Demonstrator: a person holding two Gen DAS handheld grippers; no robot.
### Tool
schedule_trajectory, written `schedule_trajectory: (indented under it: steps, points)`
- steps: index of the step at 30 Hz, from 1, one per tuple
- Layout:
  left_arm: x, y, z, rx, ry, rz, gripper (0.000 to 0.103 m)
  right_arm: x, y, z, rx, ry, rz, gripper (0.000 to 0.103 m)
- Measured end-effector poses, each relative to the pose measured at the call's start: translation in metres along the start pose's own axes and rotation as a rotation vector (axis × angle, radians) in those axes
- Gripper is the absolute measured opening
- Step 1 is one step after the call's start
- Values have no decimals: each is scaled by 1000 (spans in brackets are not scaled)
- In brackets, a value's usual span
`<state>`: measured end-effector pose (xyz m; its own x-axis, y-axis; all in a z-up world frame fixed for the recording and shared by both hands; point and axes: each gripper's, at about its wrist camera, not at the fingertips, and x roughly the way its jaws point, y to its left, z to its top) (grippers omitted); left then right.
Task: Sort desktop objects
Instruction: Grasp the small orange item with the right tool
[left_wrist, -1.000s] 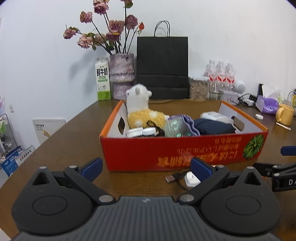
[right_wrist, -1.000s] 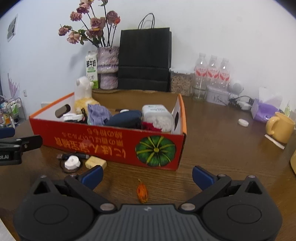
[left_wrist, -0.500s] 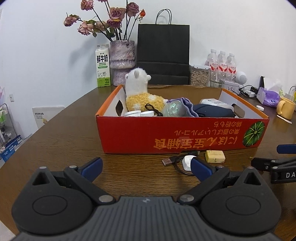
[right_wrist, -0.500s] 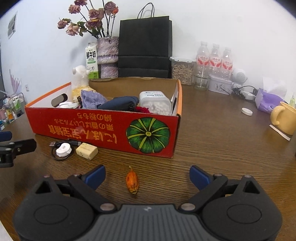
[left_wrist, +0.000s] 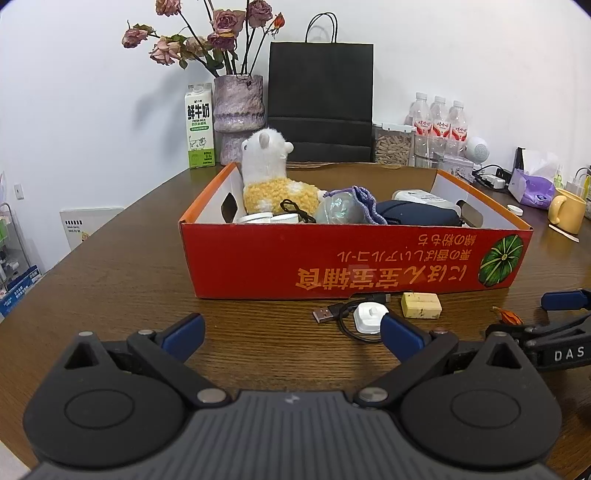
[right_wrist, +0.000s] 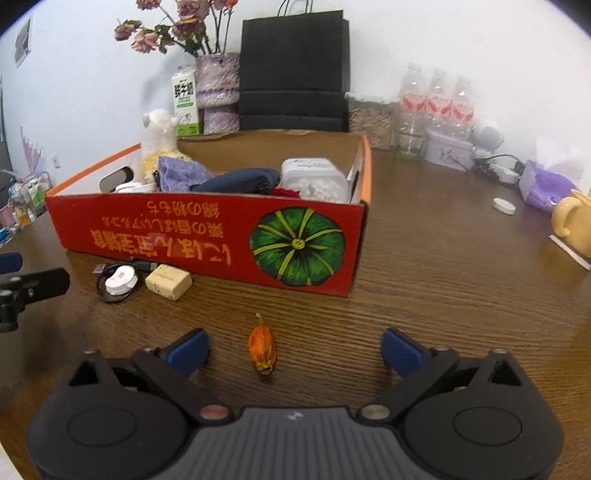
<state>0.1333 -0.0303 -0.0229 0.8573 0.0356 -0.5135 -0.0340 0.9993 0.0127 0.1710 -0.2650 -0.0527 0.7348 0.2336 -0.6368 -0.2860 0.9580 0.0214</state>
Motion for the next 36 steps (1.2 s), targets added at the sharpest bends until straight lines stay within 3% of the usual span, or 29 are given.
schedule_trajectory:
  steps: [13, 16, 19, 21, 23, 36]
  points:
    - [-5, 7, -5, -20, 1, -10, 103, 1, 0, 2, -3, 0, 8, 102]
    - [-8, 9, -4, -25, -4, -11, 103, -4, 1, -1, 0, -21, 0, 88]
    - [-9, 10, -3, -25, -10, -12, 103, -10, 3, -3, -3, -41, 3, 67]
    - [-10, 9, -3, -23, -13, -16, 103, -13, 5, -4, -10, -51, 13, 30]
    - [-9, 6, -3, -15, -9, -23, 103, -16, 8, -3, -13, -48, 31, 12]
    - [9, -44, 12, 105, -40, -93, 100, -13, 5, -5, 20, -81, 7, 11]
